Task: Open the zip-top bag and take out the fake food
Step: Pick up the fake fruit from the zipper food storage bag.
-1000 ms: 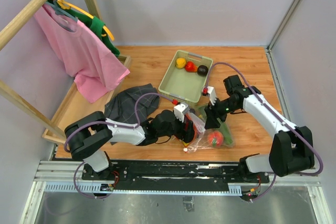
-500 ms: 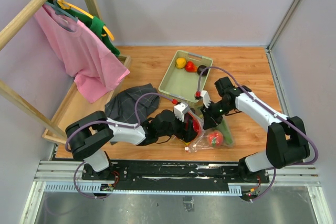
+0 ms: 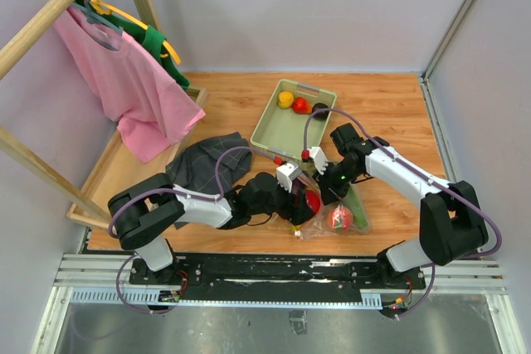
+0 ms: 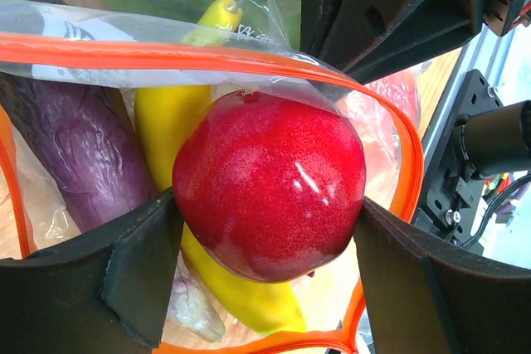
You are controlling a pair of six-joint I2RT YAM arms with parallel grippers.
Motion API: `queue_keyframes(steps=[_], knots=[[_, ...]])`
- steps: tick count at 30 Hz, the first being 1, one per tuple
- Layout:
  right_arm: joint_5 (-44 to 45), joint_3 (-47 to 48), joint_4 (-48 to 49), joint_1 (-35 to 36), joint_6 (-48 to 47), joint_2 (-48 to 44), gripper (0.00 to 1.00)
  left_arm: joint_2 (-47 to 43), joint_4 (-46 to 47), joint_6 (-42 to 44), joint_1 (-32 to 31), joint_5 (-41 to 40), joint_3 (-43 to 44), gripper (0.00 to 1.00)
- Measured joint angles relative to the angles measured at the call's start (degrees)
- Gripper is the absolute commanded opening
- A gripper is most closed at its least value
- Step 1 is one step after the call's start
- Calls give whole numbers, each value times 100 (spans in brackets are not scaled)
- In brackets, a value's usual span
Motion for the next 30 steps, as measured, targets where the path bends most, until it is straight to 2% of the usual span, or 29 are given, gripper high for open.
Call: queue_keyframes(steps=[10, 11, 13, 16, 24, 30], knots=[[92, 0, -28, 0, -24, 2, 4, 125, 92, -26, 50, 111, 66, 77], [101, 0, -35, 0, -24, 2, 3, 133, 98, -28, 52, 120, 72, 74], [118, 0, -42, 0, -28, 2, 4, 155, 107, -33, 74, 157, 87, 60], [151, 9, -42, 0, -31, 2, 4, 153, 109, -66, 81, 160, 87, 48], [48, 13, -24, -17, -17, -15, 3, -299, -35, -170, 81, -26, -122, 40], [46, 13, -15, -109, -20, -81, 4, -815, -39, -243, 81, -153, -387, 39]])
